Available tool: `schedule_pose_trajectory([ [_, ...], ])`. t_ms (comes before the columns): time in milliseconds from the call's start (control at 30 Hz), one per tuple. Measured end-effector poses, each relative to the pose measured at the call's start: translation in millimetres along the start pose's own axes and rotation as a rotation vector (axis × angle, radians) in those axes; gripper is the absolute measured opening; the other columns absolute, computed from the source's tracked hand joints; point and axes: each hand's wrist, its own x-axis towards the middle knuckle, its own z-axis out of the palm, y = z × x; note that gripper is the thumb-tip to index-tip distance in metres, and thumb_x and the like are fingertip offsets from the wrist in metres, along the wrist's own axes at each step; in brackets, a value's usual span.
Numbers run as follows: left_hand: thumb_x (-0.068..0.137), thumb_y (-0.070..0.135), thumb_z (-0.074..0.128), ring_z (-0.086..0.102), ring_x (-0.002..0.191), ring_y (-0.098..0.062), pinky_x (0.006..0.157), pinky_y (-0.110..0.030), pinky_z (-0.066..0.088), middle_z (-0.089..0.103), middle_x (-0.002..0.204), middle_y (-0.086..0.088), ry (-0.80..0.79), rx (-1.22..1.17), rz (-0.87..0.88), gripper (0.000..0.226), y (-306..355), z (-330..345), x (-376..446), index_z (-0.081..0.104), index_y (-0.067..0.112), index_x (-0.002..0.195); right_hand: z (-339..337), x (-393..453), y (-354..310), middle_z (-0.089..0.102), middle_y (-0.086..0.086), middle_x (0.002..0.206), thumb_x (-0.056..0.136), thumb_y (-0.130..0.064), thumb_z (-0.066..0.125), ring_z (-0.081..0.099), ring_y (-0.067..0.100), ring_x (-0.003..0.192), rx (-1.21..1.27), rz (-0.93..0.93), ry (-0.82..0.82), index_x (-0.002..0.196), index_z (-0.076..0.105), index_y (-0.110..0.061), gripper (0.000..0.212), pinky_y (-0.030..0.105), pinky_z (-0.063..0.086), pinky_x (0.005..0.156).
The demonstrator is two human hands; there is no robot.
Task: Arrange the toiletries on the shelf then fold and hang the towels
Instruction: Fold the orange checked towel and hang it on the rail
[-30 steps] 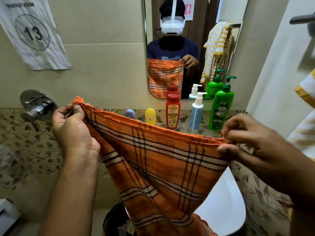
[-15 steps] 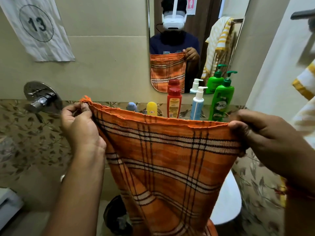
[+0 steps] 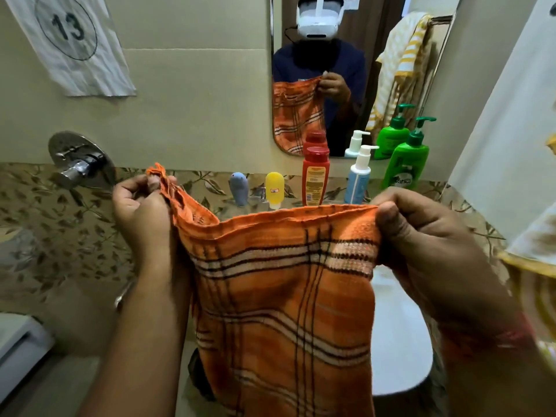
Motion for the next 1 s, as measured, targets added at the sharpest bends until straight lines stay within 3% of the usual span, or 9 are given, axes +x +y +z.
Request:
schedule_pose_trajectory([
  [167,0.096,-0.002,0.055,0.069,0.068,-0.002,0.071,-0.02,0.055,0.067,0.096,-0.015,0.065,0.028,0.002,0.025,-11.4,-1.9,-4.1,0.053,0.021,0.086,-15.4,1.9,2.3,0.057,0.002,0.064,0.084,-0.04,0.055,0.055,0.02,0.056,-0.153,0.011,0.102,0.075,0.063,-0.018,0.025,0.03,0.047,0.045],
  [267,0.094,-0.002,0.058,0.064,0.071,-0.001,0.074,-0.018,0.052,0.065,0.088,-0.001,0.127,-0.021,-0.005,0.025,-12.2,-0.8,-5.4,0.055,0.022,0.085,-37.4,1.5,3.2,0.059,0.007,0.065,0.089,-0.037,0.054,0.057,0.023,0.058,-0.312,0.007,0.221,0.076,0.063,-0.016,0.026,0.033,0.051,0.052],
  [367,0.094,0.001,0.062,0.06,0.074,0.001,0.074,-0.013,0.049,0.062,0.085,0.006,0.08,0.008,0.014,0.025,-10.8,1.9,-10.2,0.058,0.024,0.085,-61.5,2.5,3.2,0.066,0.008,0.07,0.094,-0.03,0.053,0.063,0.013,0.055,-0.607,0.026,0.276,0.078,0.065,-0.014,0.025,0.02,0.054,0.052],
  [433,0.094,0.002,0.062,0.06,0.075,0.001,0.073,-0.013,0.049,0.061,0.085,0.006,0.048,0.026,0.034,0.025,-10.8,3.0,-15.2,0.058,0.025,0.086,-68.9,-0.8,2.7,0.067,0.008,0.071,0.093,-0.032,0.053,0.064,0.012,0.056,-0.637,0.017,0.281,0.08,0.065,-0.016,0.024,0.019,0.054,0.052],
  [700,0.095,0.002,0.062,0.06,0.073,0.007,0.079,-0.013,0.048,0.06,0.086,0.007,-0.017,-0.002,0.14,0.024,0.1,16.4,-8.4,0.055,0.023,0.086,-80.0,1.9,-6.0,0.064,0.004,0.067,0.096,-0.047,0.053,0.059,0.024,0.051,-0.654,-0.107,0.348,0.087,0.065,-0.021,0.03,0.037,0.051,0.049],
  [833,0.095,0.002,0.063,0.062,0.073,0.008,0.078,-0.012,0.048,0.06,0.087,0.007,-0.047,-0.023,0.14,0.024,-4.5,24.4,-12.1,0.055,0.023,0.086,-87.1,9.8,-1.3,0.066,-0.001,0.067,0.097,-0.044,0.049,0.062,0.015,0.044,-1.002,-0.081,0.371,0.083,0.062,-0.026,0.026,0.036,0.049,0.048],
  [933,0.095,0.003,0.063,0.062,0.073,0.009,0.076,-0.01,0.047,0.061,0.087,0.008,-0.07,-0.01,0.133,0.025,-9.3,27.0,-14.2,0.055,0.024,0.086,-90.5,12.3,4.0,0.067,0.002,0.069,0.1,-0.032,0.052,0.063,0.02,0.042,-0.935,-0.067,0.422,0.085,0.062,-0.02,0.022,0.029,0.049,0.045],
  [1000,0.095,0.003,0.063,0.061,0.072,0.01,0.074,-0.009,0.047,0.06,0.087,0.008,-0.082,0.017,0.131,0.025,-12.1,27.1,-15.7,0.055,0.025,0.085,-92.1,12.0,6.7,0.069,0.004,0.07,0.098,-0.024,0.056,0.066,0.022,0.048,-0.759,-0.01,0.402,0.085,0.063,-0.015,0.016,0.026,0.054,0.046],
])
